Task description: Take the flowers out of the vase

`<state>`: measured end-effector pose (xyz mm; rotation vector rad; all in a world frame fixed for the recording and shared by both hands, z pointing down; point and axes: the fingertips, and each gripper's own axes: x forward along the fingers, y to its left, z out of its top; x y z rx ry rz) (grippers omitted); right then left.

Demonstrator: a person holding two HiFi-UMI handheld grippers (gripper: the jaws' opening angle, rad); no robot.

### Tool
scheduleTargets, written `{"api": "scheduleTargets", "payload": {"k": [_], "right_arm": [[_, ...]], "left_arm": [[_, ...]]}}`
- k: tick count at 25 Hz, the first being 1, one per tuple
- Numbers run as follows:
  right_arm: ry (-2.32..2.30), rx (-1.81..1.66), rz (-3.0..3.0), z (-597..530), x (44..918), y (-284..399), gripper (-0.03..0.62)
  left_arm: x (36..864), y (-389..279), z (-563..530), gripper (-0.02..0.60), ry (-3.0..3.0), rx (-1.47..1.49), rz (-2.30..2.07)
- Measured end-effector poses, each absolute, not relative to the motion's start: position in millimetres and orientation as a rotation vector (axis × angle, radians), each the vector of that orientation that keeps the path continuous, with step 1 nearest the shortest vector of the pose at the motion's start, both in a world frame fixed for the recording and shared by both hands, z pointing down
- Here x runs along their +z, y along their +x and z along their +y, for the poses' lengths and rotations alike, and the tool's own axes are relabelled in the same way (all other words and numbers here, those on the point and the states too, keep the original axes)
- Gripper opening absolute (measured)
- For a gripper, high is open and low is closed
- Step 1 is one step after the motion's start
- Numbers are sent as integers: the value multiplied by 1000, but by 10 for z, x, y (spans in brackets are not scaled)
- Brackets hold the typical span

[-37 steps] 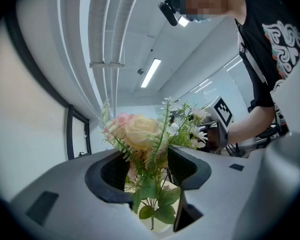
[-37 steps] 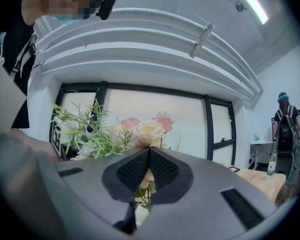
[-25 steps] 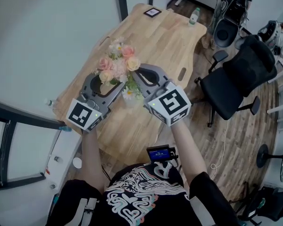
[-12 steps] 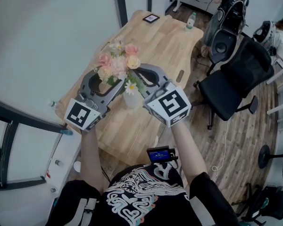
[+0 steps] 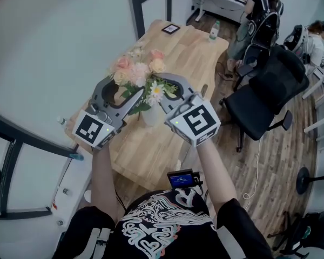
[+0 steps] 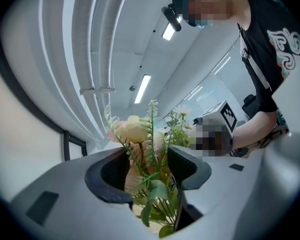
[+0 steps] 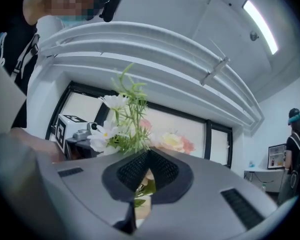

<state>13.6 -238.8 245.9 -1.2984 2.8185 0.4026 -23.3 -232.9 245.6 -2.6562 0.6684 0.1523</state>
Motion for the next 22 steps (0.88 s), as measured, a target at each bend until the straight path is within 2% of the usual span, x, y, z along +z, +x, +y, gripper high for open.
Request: {"api": "scheduleTargets", "payload": {"k": [8,22], "right_arm": [[-1275,413,2817,-2202,2493,3,6],[-1337,211,2948,-1918,3469,-15,6]], "left_arm": [[2556,-360,-2163,242,-2689,163,683],[3456,-313,-1901,242,-2833,25,654]]}}
